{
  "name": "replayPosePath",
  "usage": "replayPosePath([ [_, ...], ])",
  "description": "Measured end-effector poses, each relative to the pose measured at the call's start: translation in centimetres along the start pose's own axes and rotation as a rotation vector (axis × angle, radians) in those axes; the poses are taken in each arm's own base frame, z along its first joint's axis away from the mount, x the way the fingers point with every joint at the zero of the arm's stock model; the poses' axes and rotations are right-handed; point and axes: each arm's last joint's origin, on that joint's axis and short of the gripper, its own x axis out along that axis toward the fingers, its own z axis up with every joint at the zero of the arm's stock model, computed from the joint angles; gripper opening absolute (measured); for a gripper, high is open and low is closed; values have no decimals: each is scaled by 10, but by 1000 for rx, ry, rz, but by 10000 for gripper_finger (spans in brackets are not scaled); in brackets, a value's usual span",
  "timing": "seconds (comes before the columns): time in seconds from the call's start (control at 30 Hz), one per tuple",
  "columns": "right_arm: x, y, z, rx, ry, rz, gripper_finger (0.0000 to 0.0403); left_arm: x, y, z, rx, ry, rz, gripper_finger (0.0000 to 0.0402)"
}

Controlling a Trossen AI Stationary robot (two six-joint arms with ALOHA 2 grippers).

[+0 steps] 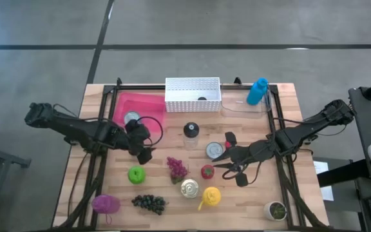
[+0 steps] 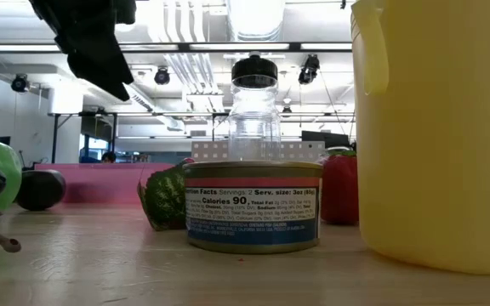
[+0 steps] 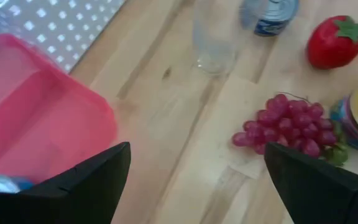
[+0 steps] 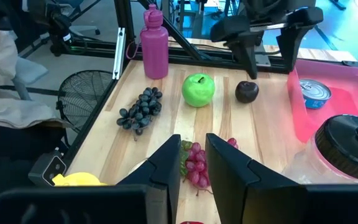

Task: Pick & Place Food Item
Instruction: Put the yellow water bottle into the transparent bin

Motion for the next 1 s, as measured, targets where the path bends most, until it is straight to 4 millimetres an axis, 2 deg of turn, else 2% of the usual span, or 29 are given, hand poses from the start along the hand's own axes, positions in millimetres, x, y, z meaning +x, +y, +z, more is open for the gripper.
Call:
replayPosePath([
  [0.37,0,0,0,1,0,0,88,-1,0,0,-1,-5,-1,379],
  [0.6,0,0,0,3,1,0,96,-1,0,0,-1,-5,-1,372],
  [1.0,0,0,1,5,-8,1,77,-1,0,0,19,-4,0,372],
])
